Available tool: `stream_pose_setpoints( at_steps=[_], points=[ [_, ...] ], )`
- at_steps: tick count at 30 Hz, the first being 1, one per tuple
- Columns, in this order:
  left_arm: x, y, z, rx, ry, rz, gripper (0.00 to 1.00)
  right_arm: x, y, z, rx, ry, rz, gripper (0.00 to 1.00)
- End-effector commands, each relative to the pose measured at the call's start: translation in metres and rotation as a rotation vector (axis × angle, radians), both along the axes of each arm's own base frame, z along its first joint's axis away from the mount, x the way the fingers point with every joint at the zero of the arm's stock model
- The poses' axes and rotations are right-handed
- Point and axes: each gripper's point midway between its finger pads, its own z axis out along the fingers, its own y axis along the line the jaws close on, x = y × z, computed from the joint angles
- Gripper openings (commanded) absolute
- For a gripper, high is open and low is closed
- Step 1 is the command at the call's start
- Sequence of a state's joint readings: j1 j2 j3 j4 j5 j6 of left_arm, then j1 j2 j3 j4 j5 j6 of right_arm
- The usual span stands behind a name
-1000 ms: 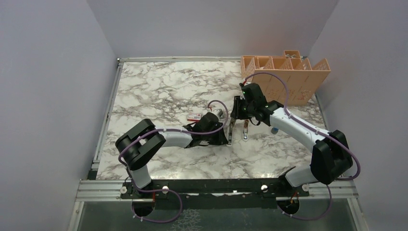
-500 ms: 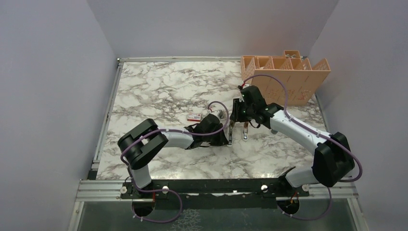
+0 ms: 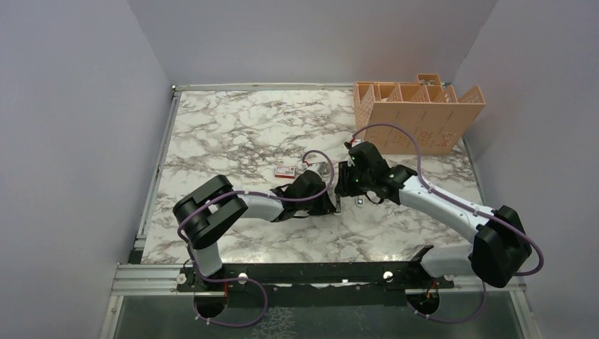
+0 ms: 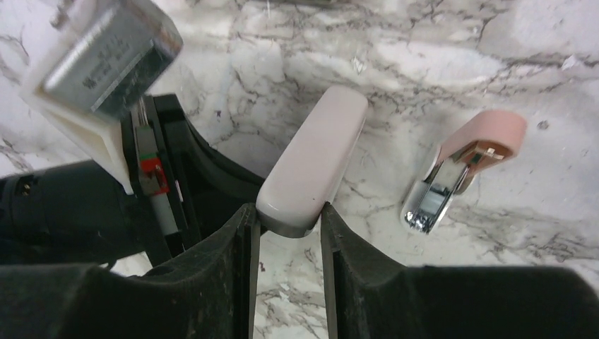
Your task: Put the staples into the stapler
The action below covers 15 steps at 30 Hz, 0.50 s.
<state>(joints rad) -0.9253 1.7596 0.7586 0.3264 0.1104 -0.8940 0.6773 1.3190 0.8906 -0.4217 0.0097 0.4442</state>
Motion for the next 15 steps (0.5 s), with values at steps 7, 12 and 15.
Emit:
stream_pose_setpoints(
  at_steps=[7, 12, 15],
  points=[
    [0.003, 0.021, -0.032, 0.103, 0.001, 0.073, 0.08, -0.059, 0.004, -0.028, 0.026, 0.189, 0.032, 0.35],
    [0.003, 0.02, -0.032, 0.102, 0.002, 0.07, 0.08, -0.067, 0.004, -0.044, 0.005, 0.225, 0.037, 0.35],
    [0.003, 0.02, -0.029, 0.095, 0.001, 0.071, 0.08, -0.064, 0.004, -0.05, -0.008, 0.223, 0.027, 0.35]
  ],
)
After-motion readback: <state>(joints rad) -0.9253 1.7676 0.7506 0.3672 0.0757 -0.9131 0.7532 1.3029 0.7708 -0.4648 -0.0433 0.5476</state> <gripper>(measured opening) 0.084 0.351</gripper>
